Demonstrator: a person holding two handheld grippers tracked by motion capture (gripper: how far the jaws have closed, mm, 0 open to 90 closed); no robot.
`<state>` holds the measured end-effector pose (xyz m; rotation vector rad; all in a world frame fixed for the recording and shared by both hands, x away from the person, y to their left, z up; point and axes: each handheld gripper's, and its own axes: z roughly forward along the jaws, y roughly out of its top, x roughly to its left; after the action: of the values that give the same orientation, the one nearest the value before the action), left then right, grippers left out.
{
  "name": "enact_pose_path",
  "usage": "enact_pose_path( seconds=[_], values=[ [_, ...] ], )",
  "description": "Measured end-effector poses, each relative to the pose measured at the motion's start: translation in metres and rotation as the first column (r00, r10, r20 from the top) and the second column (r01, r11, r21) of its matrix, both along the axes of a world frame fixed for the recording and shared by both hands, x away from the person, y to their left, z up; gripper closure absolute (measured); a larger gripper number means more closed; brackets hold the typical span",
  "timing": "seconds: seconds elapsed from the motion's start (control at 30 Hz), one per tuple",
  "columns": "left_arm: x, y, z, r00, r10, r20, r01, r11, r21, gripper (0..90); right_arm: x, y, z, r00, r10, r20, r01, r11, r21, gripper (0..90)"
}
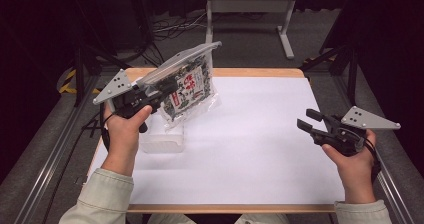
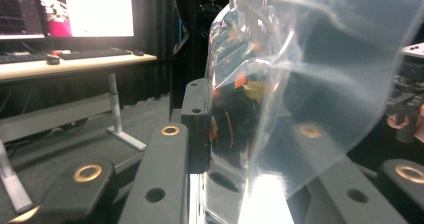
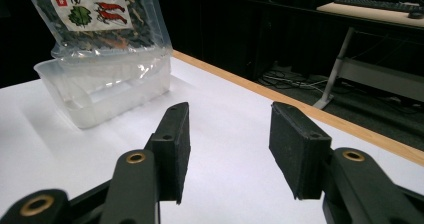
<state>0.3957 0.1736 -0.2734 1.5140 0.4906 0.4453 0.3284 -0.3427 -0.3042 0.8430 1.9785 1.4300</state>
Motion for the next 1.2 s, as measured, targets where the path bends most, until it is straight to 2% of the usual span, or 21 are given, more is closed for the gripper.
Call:
enact_pose_path(
  seconds=[0.13,0.43,0.57,0.7,0.93,1.2],
  values=[
    [0.0,0.004,0.001,0.9991,0.038,0.021,-0.038,0.9991,0.019,72.4,0.002,-0.003,-0.004,0.9999,-0.009,-0.012,0.009,1.0,0.002,51.2],
    [0.006,0.021,-0.003,0.9966,0.082,0.011,-0.082,0.9961,0.031,72.5,0.005,-0.002,-0.008,0.9996,-0.015,-0.023,0.014,0.9999,-0.004,50.8],
    [0.009,0.025,-0.004,0.9917,0.127,0.017,-0.128,0.9906,0.048,72.4,0.005,-0.001,-0.009,0.9996,-0.015,-0.024,0.015,0.9999,0.002,50.7],
    [0.011,0.028,-0.005,0.991,0.133,0.016,-0.134,0.9892,0.06,72.4,0.006,0.0,-0.009,0.9996,-0.009,-0.025,0.009,1.0,0.004,50.6],
    [0.013,0.037,-0.006,0.9924,0.123,-0.009,-0.122,0.9904,0.064,72.4,0.006,-0.002,-0.009,0.9996,-0.012,-0.027,0.012,0.9999,0.011,50.5],
    [0.021,0.05,-0.02,0.9861,0.155,-0.06,-0.15,0.986,0.072,72.4,0.008,0.003,-0.011,0.9995,-0.004,-0.032,0.004,0.9999,0.011,49.6]
  ],
)
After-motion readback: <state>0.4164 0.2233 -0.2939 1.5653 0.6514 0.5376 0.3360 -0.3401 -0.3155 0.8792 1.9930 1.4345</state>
